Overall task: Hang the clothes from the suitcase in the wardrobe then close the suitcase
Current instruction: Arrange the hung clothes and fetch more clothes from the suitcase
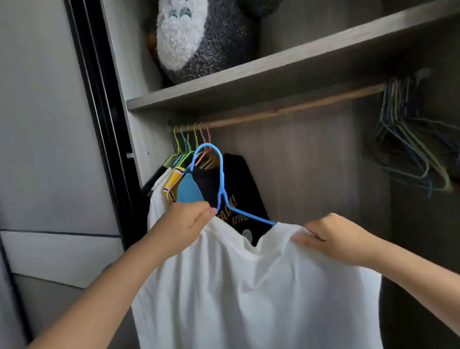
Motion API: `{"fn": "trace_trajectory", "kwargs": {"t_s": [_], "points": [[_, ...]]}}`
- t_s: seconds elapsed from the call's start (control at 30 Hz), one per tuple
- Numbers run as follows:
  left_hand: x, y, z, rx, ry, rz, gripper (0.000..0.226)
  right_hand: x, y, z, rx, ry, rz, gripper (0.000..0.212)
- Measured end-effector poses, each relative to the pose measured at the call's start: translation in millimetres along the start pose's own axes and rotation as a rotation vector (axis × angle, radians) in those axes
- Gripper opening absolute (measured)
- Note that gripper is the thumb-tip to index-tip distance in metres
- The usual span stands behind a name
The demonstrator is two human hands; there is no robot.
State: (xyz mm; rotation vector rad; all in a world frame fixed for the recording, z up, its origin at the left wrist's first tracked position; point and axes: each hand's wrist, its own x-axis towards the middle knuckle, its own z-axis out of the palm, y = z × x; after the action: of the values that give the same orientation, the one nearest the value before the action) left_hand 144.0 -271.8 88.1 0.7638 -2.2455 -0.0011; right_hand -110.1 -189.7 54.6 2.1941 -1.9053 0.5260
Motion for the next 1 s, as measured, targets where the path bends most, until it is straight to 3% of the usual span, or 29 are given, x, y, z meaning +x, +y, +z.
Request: {"fn": "trace_trajectory", "kwargs": {"t_s": [0.13,0.23,0.33,0.43,0.57,0.7,0.77,1.0], "points": [[6,4,14,0.116,-0.063,0.057,0.058,12,-18,3,0.051,0.041,-0.014,0.047],[-1,-7,16,0.036,-0.114,0.017,0.046,6,-13,2,0.022,0.083,0.023,0.046],[-9,-26,14,0.089,-0.165,-0.117,0.045,0,2,-4,-0.016,0.142,0.067,0.047],[-16,-39,19,0.179,-0.204,-0.143,0.047,-4,12,-6,0.009,0.223,0.052,0.049],[-19,-51,29,-0.056,-0.05,-0.136,0.054,-9,34,-9,0.044,0.247,0.002,0.051],[-14,-64,37,-0.099,0.05,-0.127,0.046,-20,59,-12,0.069,0.164,-0.053,0.071],[-10,-68,40,-0.101,0.055,-0.123,0.051,-28,67,-11,0.105,0.184,-0.069,0.071],[21,-30,61,0.097,-0.133,0.021,0.047,-38,60,-8,0.11,0.227,-0.111,0.067]]}}
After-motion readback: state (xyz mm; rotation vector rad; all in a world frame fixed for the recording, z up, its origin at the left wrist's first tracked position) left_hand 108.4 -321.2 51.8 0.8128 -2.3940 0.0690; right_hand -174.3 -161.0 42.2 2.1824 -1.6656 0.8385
